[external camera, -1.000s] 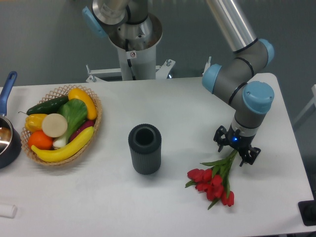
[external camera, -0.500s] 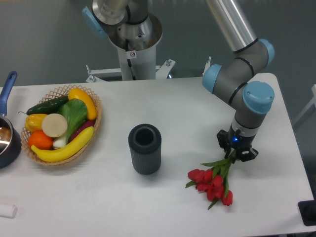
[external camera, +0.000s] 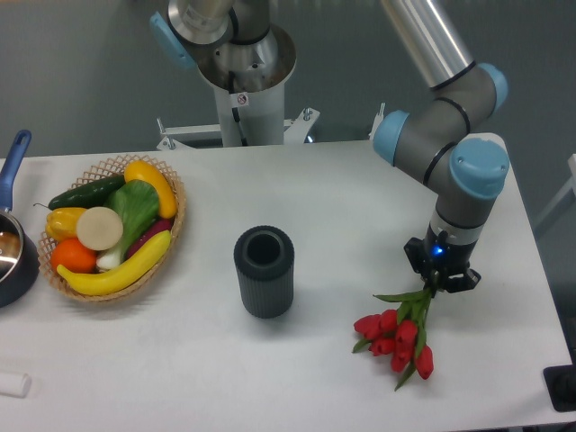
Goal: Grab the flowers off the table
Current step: 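Lift the gripped tulip bouquet up off the table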
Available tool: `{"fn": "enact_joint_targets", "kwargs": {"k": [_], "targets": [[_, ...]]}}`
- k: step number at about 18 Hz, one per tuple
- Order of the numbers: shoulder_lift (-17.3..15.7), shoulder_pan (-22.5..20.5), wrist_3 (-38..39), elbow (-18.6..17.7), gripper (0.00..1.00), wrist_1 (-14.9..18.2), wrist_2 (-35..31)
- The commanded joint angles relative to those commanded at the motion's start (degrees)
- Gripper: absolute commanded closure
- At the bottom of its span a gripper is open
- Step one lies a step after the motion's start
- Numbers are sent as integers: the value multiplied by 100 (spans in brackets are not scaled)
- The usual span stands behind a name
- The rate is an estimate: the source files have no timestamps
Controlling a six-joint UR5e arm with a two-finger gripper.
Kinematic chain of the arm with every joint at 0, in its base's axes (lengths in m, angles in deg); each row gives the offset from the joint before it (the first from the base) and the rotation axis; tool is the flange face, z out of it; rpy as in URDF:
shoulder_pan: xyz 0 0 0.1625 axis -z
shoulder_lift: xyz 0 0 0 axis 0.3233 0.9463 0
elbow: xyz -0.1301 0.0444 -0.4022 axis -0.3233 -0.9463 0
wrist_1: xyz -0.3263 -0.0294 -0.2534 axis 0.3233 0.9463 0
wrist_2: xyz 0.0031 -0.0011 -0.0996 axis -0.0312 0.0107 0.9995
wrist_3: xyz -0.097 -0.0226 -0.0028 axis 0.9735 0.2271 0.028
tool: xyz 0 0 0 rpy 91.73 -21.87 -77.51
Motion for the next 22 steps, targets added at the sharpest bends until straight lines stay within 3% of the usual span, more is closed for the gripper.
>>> {"fn": "enact_joint_targets", "kwargs": {"k": [13, 22], "targets": [[-879, -307, 1028, 27, 92, 0, 3121], [-976, -668, 1196, 18, 92, 0, 4362]]}}
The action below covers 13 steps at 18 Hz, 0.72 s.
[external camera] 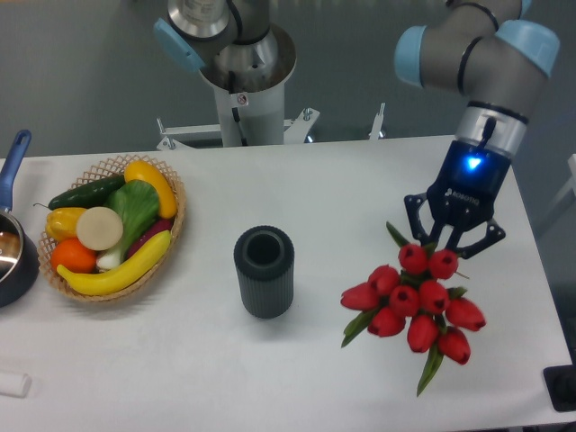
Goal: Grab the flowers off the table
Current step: 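Lift the gripped tulip bouquet up off the table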
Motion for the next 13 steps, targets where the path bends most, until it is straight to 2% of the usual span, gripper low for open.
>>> {"fn": "enact_joint_targets", "kwargs": {"k": [5, 13], "targets": [[0, -97, -9, 17, 92, -9, 466], [-9, -141, 0, -44, 92, -9, 537]]}}
